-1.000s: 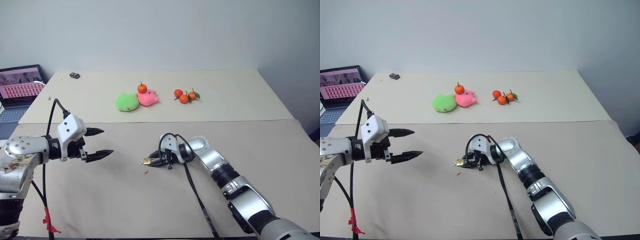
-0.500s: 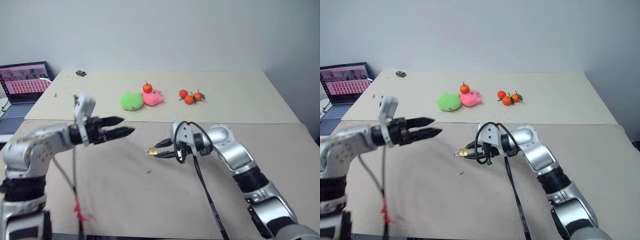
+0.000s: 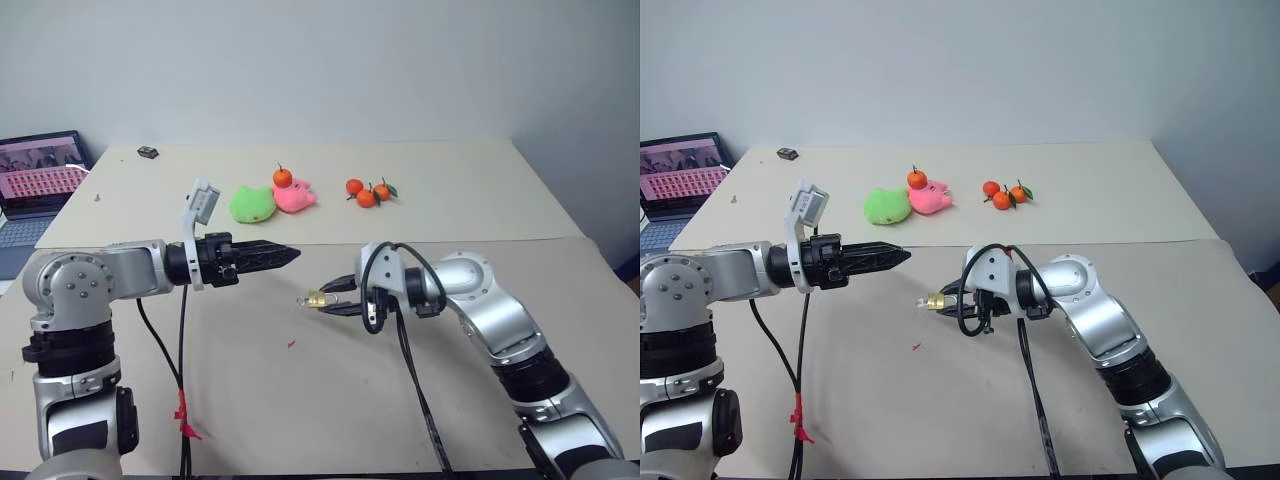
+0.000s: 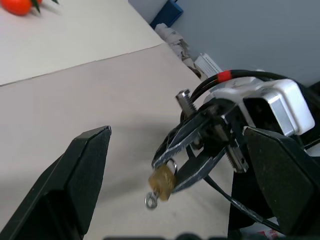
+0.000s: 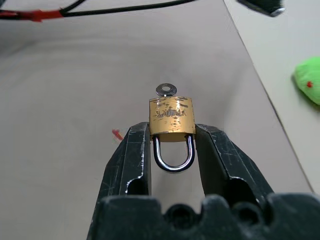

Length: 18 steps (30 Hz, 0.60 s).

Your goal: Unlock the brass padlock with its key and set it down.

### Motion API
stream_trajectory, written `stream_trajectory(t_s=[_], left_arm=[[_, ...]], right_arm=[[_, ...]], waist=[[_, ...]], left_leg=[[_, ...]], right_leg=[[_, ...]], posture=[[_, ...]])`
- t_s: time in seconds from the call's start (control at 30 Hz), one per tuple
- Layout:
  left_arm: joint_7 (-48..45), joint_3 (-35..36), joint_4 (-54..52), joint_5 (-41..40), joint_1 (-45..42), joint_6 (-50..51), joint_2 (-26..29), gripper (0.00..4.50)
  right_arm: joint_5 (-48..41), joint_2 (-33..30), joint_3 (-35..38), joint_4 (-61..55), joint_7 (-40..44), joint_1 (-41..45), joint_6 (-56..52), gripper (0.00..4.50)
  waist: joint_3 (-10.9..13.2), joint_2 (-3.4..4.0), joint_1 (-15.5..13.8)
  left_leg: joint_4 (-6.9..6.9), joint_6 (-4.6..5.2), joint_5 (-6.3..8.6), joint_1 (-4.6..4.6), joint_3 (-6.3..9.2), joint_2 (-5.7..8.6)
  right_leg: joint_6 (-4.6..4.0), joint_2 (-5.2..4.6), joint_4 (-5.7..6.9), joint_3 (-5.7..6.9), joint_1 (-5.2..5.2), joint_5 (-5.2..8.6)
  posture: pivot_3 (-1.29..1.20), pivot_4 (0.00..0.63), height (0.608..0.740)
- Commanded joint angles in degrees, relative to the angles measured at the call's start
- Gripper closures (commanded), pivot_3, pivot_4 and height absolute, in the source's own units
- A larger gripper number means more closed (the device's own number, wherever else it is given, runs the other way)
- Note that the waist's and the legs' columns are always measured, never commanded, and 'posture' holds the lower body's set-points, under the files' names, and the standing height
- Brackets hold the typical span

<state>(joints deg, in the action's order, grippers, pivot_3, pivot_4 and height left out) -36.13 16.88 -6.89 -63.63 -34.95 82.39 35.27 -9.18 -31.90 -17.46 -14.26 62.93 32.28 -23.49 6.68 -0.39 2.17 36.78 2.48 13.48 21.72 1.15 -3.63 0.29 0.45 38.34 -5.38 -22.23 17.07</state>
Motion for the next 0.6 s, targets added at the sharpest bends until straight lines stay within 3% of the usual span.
stream_trajectory(t_s=[0.03, 0.5, 0.6], left_arm=[[0.4, -1.2, -1.5, 0.0, 0.7, -0.7, -0.3, 0.0], [1.7, -3.4, -2.0, -1.3, 0.0, 0.2, -3.8, 0.0], [1.5, -3.7, -1.8, -1.1, -0.1, 0.1, -4.0, 0.77]], right_arm=[[-1.3, -0.6, 2.9, -1.1, -0.6, 2.1, 1.4, 3.58], [-2.9, -2.1, 4.3, -0.1, 0.4, 4.5, 2.1, 3.58], [-3.5, -2.4, 5.0, -0.4, 0.2, 4.6, 1.6, 3.58]], waist=[[0.0, 0.01, 0.0], [-0.2, 0.37, -0.2], [-0.2, 0.38, -0.3]], left_leg=[[0.0, -0.01, 0.0, 0.0, 0.0, 0.0], [-0.99, -0.27, -0.18, -0.38, 0.07, -0.05], [-1.0, -0.27, -0.18, -0.39, 0.07, -0.05]], right_leg=[[0.0, 0.0, -0.01, -0.01, 0.0, -0.01], [-0.39, 0.07, -0.34, -0.02, 0.21, -0.25], [-0.39, 0.07, -0.37, -0.02, 0.22, -0.25]], posture=[[0.0, 0.15, 0.66], [0.0, 0.15, 0.66], [0.0, 0.15, 0.66]])
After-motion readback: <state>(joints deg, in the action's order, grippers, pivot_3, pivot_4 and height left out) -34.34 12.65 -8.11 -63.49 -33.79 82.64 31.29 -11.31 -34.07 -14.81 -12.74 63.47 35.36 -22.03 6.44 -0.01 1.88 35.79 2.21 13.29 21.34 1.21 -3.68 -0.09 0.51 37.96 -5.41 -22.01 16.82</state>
